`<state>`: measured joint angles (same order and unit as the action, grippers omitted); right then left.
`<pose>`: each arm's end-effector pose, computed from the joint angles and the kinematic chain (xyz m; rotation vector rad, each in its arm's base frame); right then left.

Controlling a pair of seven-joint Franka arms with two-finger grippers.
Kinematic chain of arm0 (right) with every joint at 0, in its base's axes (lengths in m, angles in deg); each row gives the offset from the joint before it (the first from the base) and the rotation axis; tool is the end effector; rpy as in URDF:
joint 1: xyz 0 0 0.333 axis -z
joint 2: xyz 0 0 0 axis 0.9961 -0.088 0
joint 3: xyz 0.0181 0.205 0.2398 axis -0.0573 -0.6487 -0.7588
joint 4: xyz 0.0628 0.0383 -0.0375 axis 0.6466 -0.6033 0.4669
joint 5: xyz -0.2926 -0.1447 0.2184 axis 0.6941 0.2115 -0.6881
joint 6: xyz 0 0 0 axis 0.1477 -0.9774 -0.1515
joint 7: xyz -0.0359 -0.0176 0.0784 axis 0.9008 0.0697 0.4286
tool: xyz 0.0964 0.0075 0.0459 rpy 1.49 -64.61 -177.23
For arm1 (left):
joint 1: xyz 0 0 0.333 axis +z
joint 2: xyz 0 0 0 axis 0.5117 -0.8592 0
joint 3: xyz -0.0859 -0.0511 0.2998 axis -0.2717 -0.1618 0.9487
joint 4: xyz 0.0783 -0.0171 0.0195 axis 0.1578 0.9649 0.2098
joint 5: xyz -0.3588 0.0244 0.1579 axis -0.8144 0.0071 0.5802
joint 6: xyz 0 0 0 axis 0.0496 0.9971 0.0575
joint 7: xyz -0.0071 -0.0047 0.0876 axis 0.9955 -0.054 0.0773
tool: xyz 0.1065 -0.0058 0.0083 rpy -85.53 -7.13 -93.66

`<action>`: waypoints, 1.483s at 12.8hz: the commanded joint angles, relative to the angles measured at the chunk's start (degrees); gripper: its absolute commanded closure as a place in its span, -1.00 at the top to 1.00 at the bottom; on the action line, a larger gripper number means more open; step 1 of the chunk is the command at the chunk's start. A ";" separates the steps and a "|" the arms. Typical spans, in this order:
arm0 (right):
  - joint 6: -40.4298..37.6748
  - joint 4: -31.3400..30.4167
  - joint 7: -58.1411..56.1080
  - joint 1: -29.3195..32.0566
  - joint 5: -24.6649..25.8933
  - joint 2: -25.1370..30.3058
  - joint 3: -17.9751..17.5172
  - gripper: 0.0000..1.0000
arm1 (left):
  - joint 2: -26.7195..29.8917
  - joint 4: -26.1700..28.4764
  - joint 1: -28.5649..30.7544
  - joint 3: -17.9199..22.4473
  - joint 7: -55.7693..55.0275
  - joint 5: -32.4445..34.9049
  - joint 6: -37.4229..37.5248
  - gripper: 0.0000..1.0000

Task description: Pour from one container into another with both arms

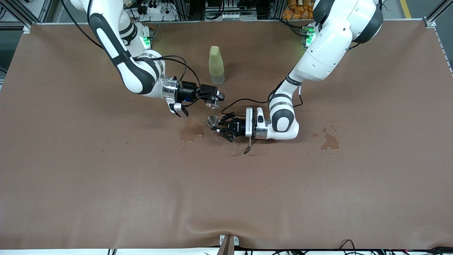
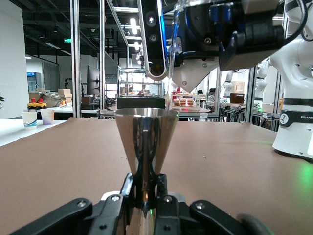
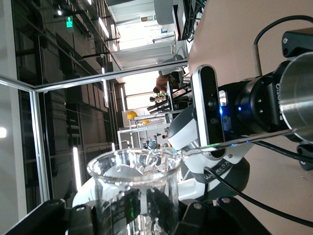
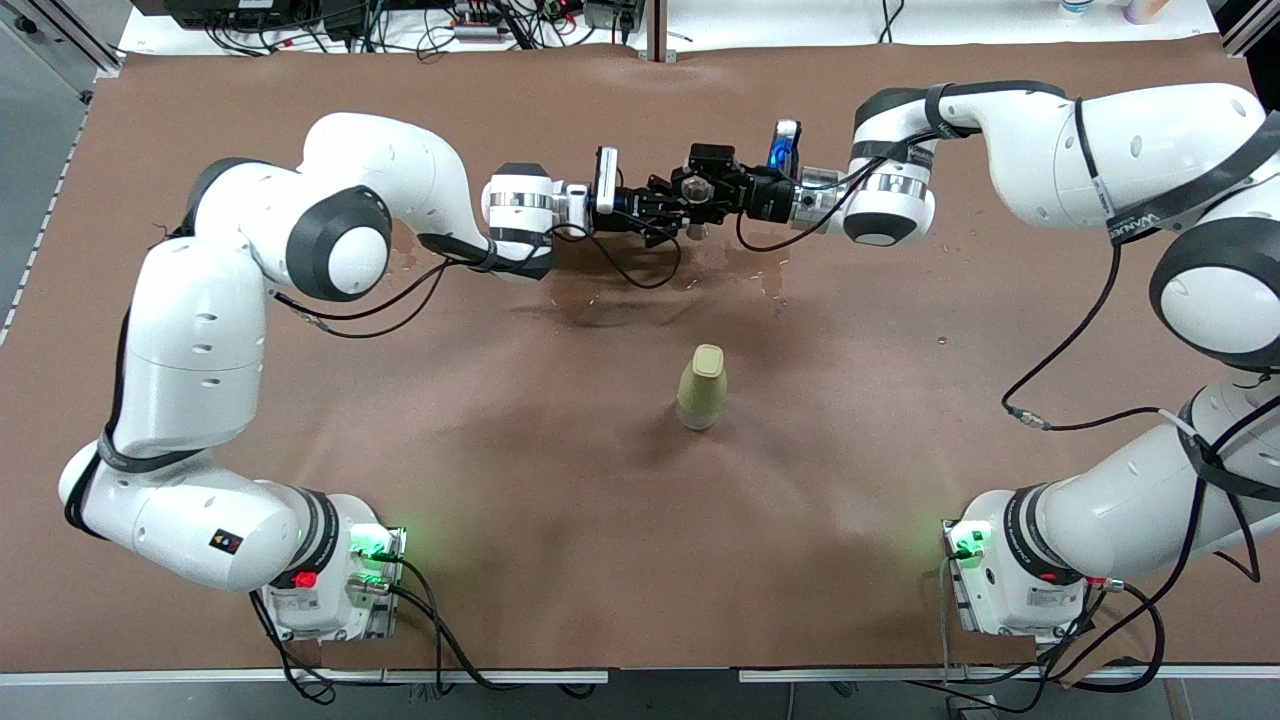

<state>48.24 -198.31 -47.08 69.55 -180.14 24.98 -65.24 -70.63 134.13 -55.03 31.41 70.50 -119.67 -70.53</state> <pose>0.4362 0.3526 0.2797 -1.5374 0.2683 -0.0483 0.5246 -0.4218 0.1142 1.1699 -1.2220 1.1368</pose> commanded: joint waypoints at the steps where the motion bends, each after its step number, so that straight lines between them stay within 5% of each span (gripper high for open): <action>1: 0.25 -0.17 3.03 -0.24 -2.38 1.33 -0.07 -1.00 | 1.92 1.97 0.17 -0.04 1.48 -1.16 0.37 -1.00; 10: 0.60 0.53 1.15 0.11 -3.36 1.59 0.28 -1.00 | 2.01 2.15 0.26 -0.04 1.48 -1.07 0.37 -1.00; 15: 1.31 0.80 -25.40 3.09 8.31 5.71 2.12 -1.00 | 4.38 1.80 2.53 0.49 -5.27 1.99 0.20 -1.00; 19: -3.85 0.18 -40.52 4.41 21.93 7.22 10.02 -1.00 | 4.11 1.62 9.11 0.49 -6.42 10.24 0.29 -1.00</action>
<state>47.80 -196.77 -81.73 72.60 -162.53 30.33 -57.66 -67.84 134.30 -49.15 32.30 64.94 -113.35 -70.61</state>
